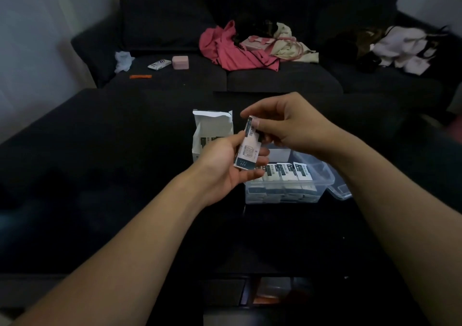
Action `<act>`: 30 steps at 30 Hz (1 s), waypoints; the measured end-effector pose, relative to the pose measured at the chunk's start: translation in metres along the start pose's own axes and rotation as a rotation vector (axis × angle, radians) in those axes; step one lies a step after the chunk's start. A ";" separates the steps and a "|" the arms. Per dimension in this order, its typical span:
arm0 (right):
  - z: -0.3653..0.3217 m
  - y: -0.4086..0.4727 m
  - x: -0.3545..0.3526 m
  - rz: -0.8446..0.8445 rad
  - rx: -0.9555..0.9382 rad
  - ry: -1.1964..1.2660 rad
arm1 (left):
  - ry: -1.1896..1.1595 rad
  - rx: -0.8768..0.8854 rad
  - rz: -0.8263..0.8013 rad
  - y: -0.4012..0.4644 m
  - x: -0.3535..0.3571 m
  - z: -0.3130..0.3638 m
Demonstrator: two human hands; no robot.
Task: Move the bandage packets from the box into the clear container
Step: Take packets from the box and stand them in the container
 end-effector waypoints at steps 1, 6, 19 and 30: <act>0.000 0.000 -0.001 0.008 -0.016 -0.047 | 0.002 0.016 0.004 0.001 0.001 0.000; 0.005 0.003 0.003 0.015 -0.058 -0.189 | 0.012 0.085 0.017 0.008 0.006 -0.003; 0.084 0.006 0.007 -0.355 0.348 -0.243 | 1.169 0.509 -0.020 -0.001 -0.005 0.019; 0.093 0.016 0.037 -0.502 0.366 -0.401 | 1.653 0.333 -0.151 0.013 0.001 -0.014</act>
Point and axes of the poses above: each hand's wrist, its own y-axis towards the middle knuckle, its own x-axis out of the palm, z = x × y, the point moved 6 cm from there along y, towards the middle knuckle, and after that the axes turned 8 degrees about -y, right-handed, at the moved point
